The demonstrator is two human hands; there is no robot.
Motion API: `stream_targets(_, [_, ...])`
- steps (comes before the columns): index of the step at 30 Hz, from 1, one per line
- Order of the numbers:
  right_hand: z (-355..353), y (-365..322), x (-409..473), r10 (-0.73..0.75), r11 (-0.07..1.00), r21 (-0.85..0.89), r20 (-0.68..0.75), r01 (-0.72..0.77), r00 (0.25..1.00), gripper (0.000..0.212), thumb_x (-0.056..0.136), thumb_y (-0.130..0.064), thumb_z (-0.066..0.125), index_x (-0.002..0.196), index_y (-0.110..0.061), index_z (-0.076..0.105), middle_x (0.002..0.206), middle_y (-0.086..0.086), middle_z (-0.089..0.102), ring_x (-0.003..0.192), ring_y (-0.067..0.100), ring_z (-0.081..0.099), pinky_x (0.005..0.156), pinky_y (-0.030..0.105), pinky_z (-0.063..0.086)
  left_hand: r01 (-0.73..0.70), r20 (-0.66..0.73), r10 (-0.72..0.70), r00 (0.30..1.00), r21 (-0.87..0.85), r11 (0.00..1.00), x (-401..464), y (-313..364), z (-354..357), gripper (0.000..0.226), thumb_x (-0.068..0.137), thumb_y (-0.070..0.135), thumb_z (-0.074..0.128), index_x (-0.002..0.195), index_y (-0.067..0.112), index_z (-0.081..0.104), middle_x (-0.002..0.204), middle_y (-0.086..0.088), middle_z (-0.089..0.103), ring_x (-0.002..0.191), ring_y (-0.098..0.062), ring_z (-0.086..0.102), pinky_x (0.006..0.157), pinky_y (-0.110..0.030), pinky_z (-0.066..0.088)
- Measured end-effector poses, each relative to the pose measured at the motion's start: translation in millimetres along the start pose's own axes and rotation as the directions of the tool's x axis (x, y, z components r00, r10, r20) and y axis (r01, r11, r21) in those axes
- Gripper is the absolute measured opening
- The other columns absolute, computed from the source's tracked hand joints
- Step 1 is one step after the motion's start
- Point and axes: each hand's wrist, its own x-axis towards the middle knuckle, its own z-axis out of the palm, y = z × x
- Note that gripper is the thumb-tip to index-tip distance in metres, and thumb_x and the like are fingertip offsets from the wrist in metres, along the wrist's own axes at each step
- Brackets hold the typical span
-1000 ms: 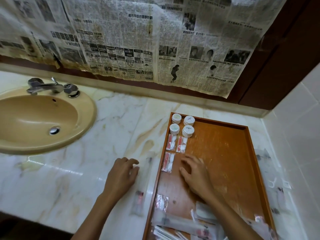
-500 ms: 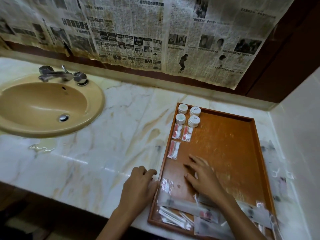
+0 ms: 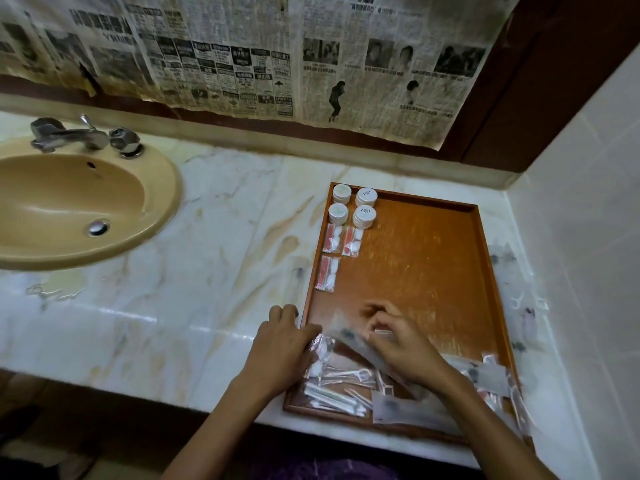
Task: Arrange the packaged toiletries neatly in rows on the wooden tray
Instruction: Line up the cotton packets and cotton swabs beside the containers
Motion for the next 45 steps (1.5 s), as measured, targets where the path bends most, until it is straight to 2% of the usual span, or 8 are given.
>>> stream_targets(6, [-34.7, 9.1, -0.6, 0.272, 0.911, 0.391, -0.337, -0.129, 0.902, 0.009, 0.094, -0.021, 0.058, 0.089, -0.017, 0.065, 0.090, -0.003, 0.068, 0.089, 0.020, 0.067, 0.073, 0.031, 0.058, 0.029, -0.074, -0.032, 0.997, -0.046, 0.999, 5.3, 9.4, -5.5, 0.030, 0.087, 0.037, 0.057, 0.114, 0.025, 0.059, 0.126, -0.002, 0.047, 0.114, -0.025, 0.037, 0.084, -0.033, 0.040])
stream_targets(10, [-50.8, 19.3, -8.4, 0.548, 0.564, 0.825, -0.346, -0.031, 0.761, 0.012, 0.096, -0.022, 0.056, 0.100, -0.014, 0.064, 0.093, 0.008, 0.073, 0.090, 0.023, 0.071, 0.075, 0.040, 0.058, 0.006, -0.205, -0.045, 0.978, -0.184, 0.983, 9.5, 16.7, -19.0, 0.021, 0.082, 0.028, 0.066, 0.102, 0.021, 0.062, 0.115, -0.002, 0.055, 0.106, -0.026, 0.041, 0.077, -0.033, 0.038])
stream_targets(17, [-84.2, 38.0, -29.5, 0.759, 0.398, 0.907, -0.410, 0.139, 0.506, 0.008, 0.095, -0.009, 0.057, 0.091, -0.007, 0.064, 0.096, 0.012, 0.071, 0.089, 0.022, 0.071, 0.074, 0.038, 0.059, -0.132, -0.260, 0.008, 0.966, -0.463, 0.876, 20.6, 58.6, -21.1, 0.013, 0.090, 0.016, 0.062, 0.089, 0.024, 0.052, 0.086, 0.004, 0.061, 0.080, -0.013, 0.057, 0.063, -0.026, 0.040])
stream_targets(19, [-91.4, 43.3, -33.0, 0.762, 0.393, 0.912, -0.394, 0.116, 0.514, 0.007, 0.094, -0.007, 0.059, 0.093, -0.004, 0.065, 0.095, 0.013, 0.072, 0.086, 0.023, 0.072, 0.072, 0.038, 0.060, -0.178, -0.273, 0.032, 0.961, -0.530, 0.829, 24.7, 74.5, -17.4, 0.014, 0.091, 0.011, 0.059, 0.097, 0.024, 0.055, 0.086, 0.008, 0.059, 0.078, -0.003, 0.055, 0.063, -0.014, 0.039])
stream_targets(25, [-93.5, 64.1, -56.8, 0.629, 0.775, 0.450, -0.485, -0.444, 0.607, 0.007, 0.088, -0.015, 0.063, 0.084, -0.017, 0.068, 0.082, 0.002, 0.071, 0.079, 0.019, 0.069, 0.076, 0.040, 0.059, -0.210, -0.167, 0.135, 0.977, -0.605, 0.768, 43.2, 110.7, -3.0, 0.028, 0.091, 0.007, 0.057, 0.116, 0.020, 0.061, 0.085, 0.005, 0.067, 0.076, -0.011, 0.062, 0.060, -0.011, 0.039])
stream_targets(30, [-90.2, 62.8, -102.6, 0.614, 0.761, 0.089, -0.420, -0.643, 0.669, 0.014, 0.080, -0.036, 0.065, 0.076, -0.023, 0.067, 0.076, -0.008, 0.068, 0.073, 0.011, 0.064, 0.067, 0.027, 0.050, -0.197, -0.083, 0.185, 0.979, -0.607, 0.770, 55.9, 127.5, 13.4, 0.018, 0.092, 0.014, 0.061, 0.105, 0.024, 0.068, 0.089, 0.005, 0.072, 0.074, -0.009, 0.066, 0.062, -0.021, 0.044])
stream_targets(35, [-60.4, 53.6, -130.2, 0.683, 0.672, -0.137, -0.263, -0.727, 0.681, 0.061, 0.054, -0.078, 0.057, 0.076, -0.022, 0.057, 0.076, -0.007, 0.062, 0.065, 0.012, 0.055, 0.054, 0.028, 0.039, -0.222, -0.030, 0.250, 0.968, -0.570, 0.791, 65.9, 149.4, 21.6, 0.019, 0.092, 0.014, 0.058, 0.105, 0.026, 0.065, 0.072, 0.005, 0.068, 0.057, -0.007, 0.056, 0.050, -0.015, 0.035])
stream_targets(45, [-43.5, 60.3, -132.4, 0.549, 0.775, -0.192, -0.267, -0.602, 0.792, 0.035, 0.077, -0.055, 0.067, 0.090, -0.023, 0.057, 0.109, -0.001, 0.050, 0.091, 0.019, 0.058, 0.073, 0.030, 0.046, -0.163, 0.078, 0.283, 0.956, -0.661, 0.732, 66.3, 174.1, 28.6, 0.024, 0.092, 0.009, 0.056, 0.089, 0.032, 0.061, 0.045, 0.003, 0.051, 0.041, -0.010, 0.038, 0.047, -0.027, 0.025])
